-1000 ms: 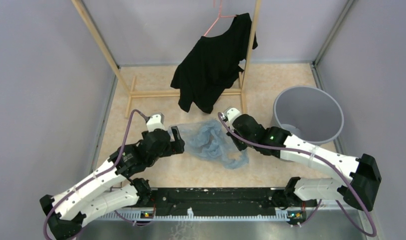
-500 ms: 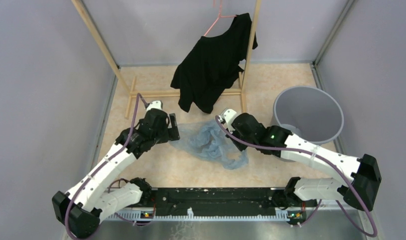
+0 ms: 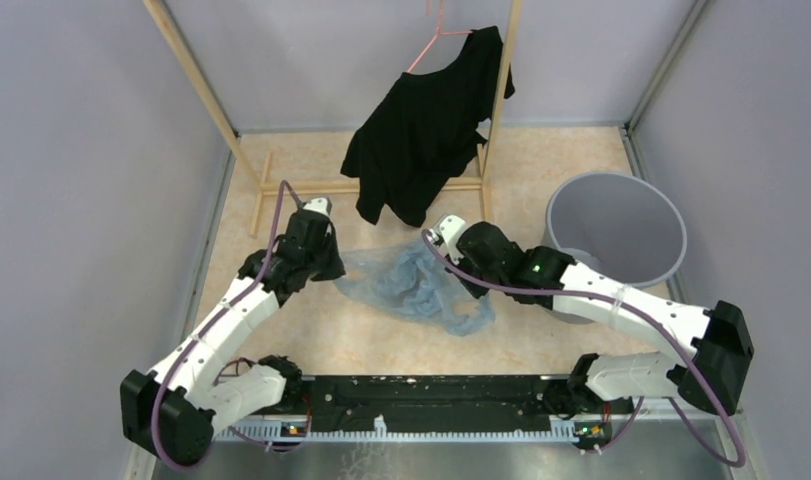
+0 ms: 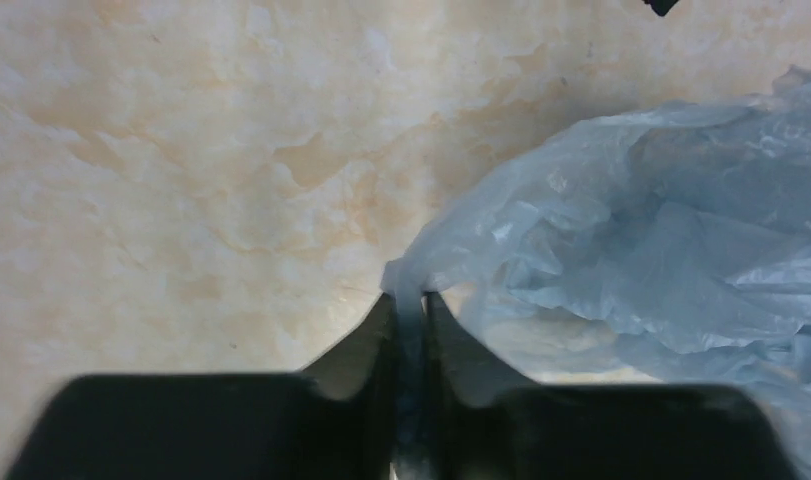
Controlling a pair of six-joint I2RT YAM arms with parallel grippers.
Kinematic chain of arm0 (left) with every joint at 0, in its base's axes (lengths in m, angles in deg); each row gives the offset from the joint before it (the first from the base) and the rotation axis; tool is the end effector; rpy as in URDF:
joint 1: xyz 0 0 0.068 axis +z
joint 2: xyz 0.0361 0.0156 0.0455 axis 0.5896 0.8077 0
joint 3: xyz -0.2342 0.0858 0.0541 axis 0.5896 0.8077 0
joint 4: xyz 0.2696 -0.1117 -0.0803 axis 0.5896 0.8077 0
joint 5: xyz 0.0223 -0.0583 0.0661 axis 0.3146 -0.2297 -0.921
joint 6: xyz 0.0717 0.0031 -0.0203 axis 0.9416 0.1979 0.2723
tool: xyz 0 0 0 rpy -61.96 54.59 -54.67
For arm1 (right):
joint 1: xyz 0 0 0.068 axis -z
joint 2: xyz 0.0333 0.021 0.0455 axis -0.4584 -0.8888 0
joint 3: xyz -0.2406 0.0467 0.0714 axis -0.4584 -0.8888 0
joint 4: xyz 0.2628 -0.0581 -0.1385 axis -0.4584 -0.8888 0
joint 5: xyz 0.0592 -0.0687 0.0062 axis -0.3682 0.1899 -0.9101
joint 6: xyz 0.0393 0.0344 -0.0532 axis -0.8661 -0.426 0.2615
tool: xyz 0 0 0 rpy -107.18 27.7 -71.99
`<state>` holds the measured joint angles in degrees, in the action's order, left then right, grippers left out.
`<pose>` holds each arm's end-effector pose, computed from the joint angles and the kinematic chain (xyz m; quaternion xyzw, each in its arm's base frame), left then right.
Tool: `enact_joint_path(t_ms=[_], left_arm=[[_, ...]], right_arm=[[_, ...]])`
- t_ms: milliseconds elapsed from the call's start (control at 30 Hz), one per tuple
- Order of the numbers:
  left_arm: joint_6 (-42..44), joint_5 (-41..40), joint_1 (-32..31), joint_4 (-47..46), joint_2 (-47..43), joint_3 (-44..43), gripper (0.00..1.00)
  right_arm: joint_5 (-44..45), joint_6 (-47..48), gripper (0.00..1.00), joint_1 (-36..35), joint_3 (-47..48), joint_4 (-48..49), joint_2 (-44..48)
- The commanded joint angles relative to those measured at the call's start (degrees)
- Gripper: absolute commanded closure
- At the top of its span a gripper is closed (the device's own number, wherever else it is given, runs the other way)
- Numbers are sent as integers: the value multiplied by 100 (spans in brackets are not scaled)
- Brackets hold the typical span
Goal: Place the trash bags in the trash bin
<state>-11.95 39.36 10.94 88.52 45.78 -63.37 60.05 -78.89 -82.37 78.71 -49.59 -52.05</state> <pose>0.2538 -0.1119 0.2309 -0.0363 0.9317 -0.1122 0.3436 0.1902 0.2553 0.2359 -0.4165 0.8306 0.0957 0.3570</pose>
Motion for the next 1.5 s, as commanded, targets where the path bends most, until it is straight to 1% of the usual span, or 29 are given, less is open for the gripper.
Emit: enact_joint_path(t_ms=[0, 33, 100, 167, 200, 233, 267, 333, 367, 500, 567, 667, 733, 767, 800, 867, 900, 933, 1000, 1033, 1067, 1100, 1133, 1167, 1200, 1300, 1400, 1467], left_arm=[[-211, -597, 33, -319, -498, 175, 96], [-377, -738, 36, -339, -700, 304, 100], [-765, -828, 32, -437, -1073, 632, 100], [-1179, -791, 37, -598, -1448, 1037, 100], [-1361, -798, 33, -656, -1624, 1238, 100], [-1515, -818, 32, -667, -1825, 1395, 100], [-1595, -829, 36, -685, -1958, 1526, 100], [-1720, -904, 33, -625, -2185, 1696, 100], [-1778, -961, 32, -582, -2287, 1746, 100], [-1845, -952, 32, -589, -2483, 1829, 100], [-1844, -935, 32, -579, -2467, 1822, 100], [-1839, -838, 33, -596, -2417, 1832, 100], [-1838, -778, 33, -611, -2409, 1851, 100], [-1832, -739, 32, -613, -2405, 1848, 100], [-1836, -705, 32, -614, -2409, 1843, 100], [-1841, -608, 32, -593, -2416, 1803, 100], [-1841, -562, 32, -569, -2415, 1781, 100], [-1834, -520, 36, -535, -2423, 1751, 100], [-1839, -457, 36, -459, -2444, 1703, 100], [-1853, -434, 32, -435, -2459, 1691, 100], [-1868, -409, 34, -420, -2480, 1694, 100], [-1892, -378, 32, -405, -2502, 1696, 100], [-1921, -332, 33, -400, -2509, 1702, 100], [-1935, -273, 32, -399, -2511, 1717, 100], [-1949, -183, 38, -403, -2499, 1716, 100], [-1958, 183, 34, -471, -2371, 1693, 100], [-1969, 698, 32, -832, -1975, 1617, 100], [-1883, 1263, 36, -1323, -1370, 1183, 100]], right_arm=[[569, -736, 100, -24, 547, 481, -239], [618, -1049, 99, -14, 640, 585, -347], [563, -1718, 79, 34, 819, 714, -609], [315, -2359, 65, 154, 959, 757, -859], [152, -2592, 58, 237, 993, 771, -946], [17, -2786, 46, 303, 1007, 777, -1010], [-57, -2977, 36, 365, 993, 751, -1048], [-3, -3181, 23, 429, 995, 569, -1035], [93, -3265, 19, 441, 1008, 415, -1002], [409, -3515, 9, 443, 920, -165, -634], [303, -3631, 6, 446, 779, -306, -409], [-132, -3820, 8, 443, 402, -200, -78], [-252, -3938, 13, 443, 15, 97, 169], [-267, -3994, 18, 446, -127, 267, 291], [-281, -4008, 27, 446, -216, 417, 387], [-352, -4037, 55, 441, -316, 672, 500], [-335, -4069, 61, 444, -356, 718, 519], [-334, -4084, 60, 442, -409, 755, 502], [-391, -4087, 47, 445, -487, 782, 421], [-447, -4078, 45, 445, -527, 797, 386], [-528, -4071, 45, 443, -591, 864, 375], [-645, -4037, 53, 448, -668, 996, 372], [-737, -4031, 70, 447, -732, 1084, 383], [-781, -4038, 81, 447, -772, 1124, 399], [-794, -4046, 88, 443, -803, 1145, 426], [-701, -4080, 100, 442, -892, 1116, 520], [-361, -4044, 100, 581, -821, 1041, 464], [-623, -3941, 100, 1035, -376, 822, 175]])
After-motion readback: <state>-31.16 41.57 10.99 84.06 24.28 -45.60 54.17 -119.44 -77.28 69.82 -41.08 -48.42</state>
